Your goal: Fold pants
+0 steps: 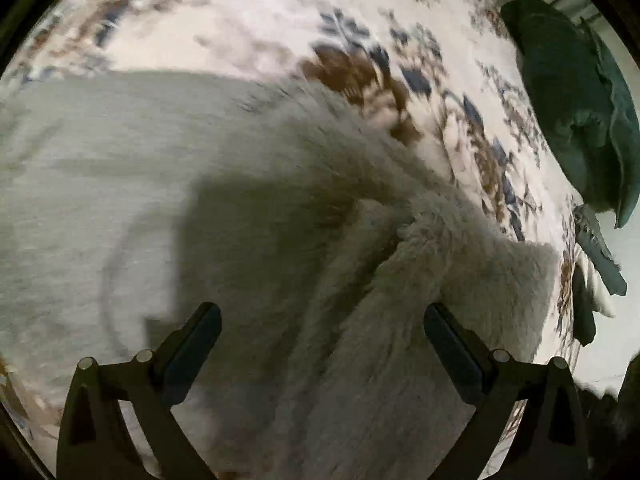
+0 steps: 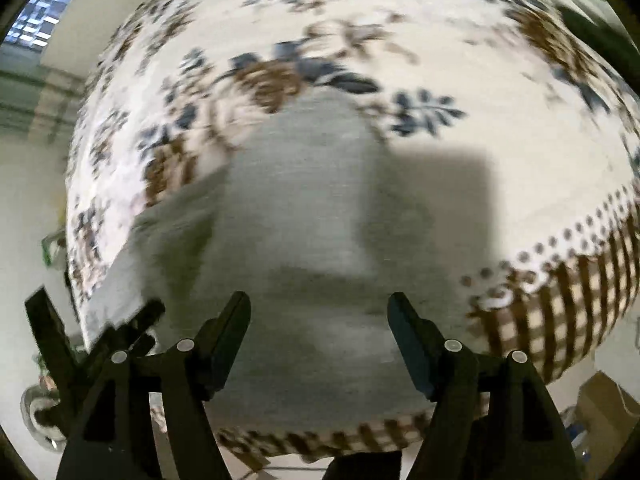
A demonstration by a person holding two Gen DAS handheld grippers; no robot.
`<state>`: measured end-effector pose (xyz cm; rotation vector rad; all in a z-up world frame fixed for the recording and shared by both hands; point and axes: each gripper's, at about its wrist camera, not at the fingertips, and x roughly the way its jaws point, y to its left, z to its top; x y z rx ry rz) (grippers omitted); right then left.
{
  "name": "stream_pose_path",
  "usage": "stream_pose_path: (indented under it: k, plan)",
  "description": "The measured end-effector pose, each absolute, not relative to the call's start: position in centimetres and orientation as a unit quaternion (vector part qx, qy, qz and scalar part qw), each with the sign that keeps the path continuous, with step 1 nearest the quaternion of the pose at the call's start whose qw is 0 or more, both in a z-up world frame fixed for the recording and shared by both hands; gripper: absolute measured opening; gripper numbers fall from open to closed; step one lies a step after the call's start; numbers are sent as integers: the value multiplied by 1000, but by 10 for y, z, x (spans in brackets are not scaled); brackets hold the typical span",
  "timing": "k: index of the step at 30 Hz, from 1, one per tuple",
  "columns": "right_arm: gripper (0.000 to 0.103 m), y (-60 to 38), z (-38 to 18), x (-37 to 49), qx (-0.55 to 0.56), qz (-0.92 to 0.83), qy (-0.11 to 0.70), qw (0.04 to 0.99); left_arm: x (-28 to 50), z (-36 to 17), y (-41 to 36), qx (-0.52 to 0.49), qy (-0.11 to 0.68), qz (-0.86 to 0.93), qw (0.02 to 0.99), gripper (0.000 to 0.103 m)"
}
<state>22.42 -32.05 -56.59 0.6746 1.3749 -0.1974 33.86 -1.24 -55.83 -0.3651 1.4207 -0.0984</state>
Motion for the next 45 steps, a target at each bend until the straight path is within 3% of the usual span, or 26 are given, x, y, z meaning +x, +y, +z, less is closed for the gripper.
stream_pose_path:
  k: [1,2,3,4,7,12,18,19,20,21,22,32,37,45]
  plan:
    - [73,-324,-571,222,303,-94,624,714,344,-567,-17,-178,654,-62,733,84]
    - [73,-322,-576,224,303,-98,627,711,348,-574,-21,-177,659,-70,727,45]
    - [73,-324,-581,223,310,-99,629,706,348,-576,-23,-179,658,-77,727,25]
    - [73,-322,-587,223,318,-96,629,703,348,-575,-23,-185,654,-89,728,14]
    - [78,-318,-593,224,321,-88,631,701,346,-545,-9,-193,618,-82,758,12]
    - [78,-305,-605,228,289,-77,650,698,348,-546,7,-196,628,-65,750,13]
    - [79,-298,-595,232,275,-72,647,708,340,-546,17,-242,623,-76,740,22]
    - [80,-296,-592,232,277,-68,643,711,338,-539,20,-242,612,-75,749,39]
    - [83,-295,-588,233,281,-64,639,714,334,-532,24,-236,600,-70,761,72]
    - [84,-294,-584,233,282,-58,633,718,333,-528,29,-234,593,-61,768,88]
    - [84,-292,-580,232,281,-55,628,723,330,-523,35,-238,582,-53,776,97]
    - [89,-251,-572,253,227,-24,644,730,264,-476,179,-321,460,173,810,97]
    - [89,-221,-576,272,216,-11,654,725,246,-513,253,-333,468,259,776,97]
    - [89,-176,-584,299,200,5,656,727,255,-586,324,-452,459,249,724,96]
